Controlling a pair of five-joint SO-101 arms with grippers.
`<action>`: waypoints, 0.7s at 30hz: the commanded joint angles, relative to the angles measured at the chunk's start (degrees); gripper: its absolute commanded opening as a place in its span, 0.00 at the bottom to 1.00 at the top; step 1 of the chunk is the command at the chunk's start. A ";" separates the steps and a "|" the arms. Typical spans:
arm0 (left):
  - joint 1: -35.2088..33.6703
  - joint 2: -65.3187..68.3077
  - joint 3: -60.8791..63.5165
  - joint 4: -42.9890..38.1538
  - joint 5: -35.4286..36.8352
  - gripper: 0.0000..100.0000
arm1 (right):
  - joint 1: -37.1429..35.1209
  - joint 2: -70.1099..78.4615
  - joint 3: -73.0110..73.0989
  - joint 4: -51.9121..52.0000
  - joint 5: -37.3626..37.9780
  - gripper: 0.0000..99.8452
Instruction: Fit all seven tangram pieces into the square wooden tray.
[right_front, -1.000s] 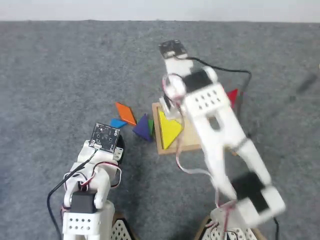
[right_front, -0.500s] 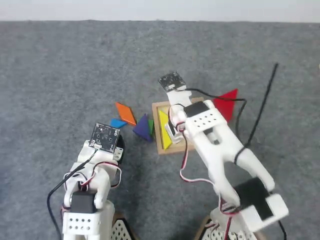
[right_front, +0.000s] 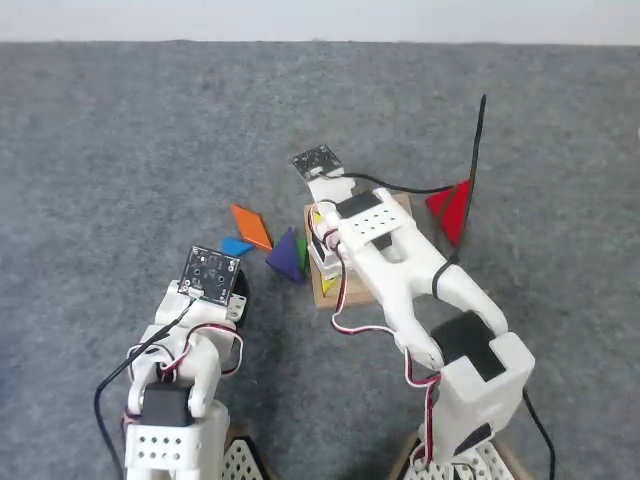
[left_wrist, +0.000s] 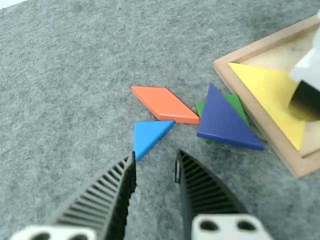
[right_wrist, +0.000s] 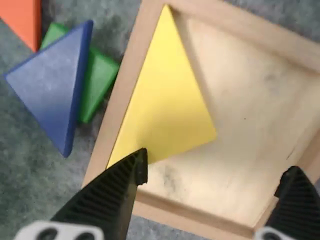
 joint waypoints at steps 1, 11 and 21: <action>-0.35 -0.26 -0.66 0.26 -0.70 0.13 | -0.48 -4.44 -2.81 1.10 -0.79 0.39; -0.35 -0.26 -0.66 0.26 -0.70 0.13 | 17.54 -26.95 2.46 8.31 5.63 0.39; -0.35 -0.26 -0.66 0.26 -0.70 0.13 | 27.30 -11.12 -5.27 2.33 2.90 0.39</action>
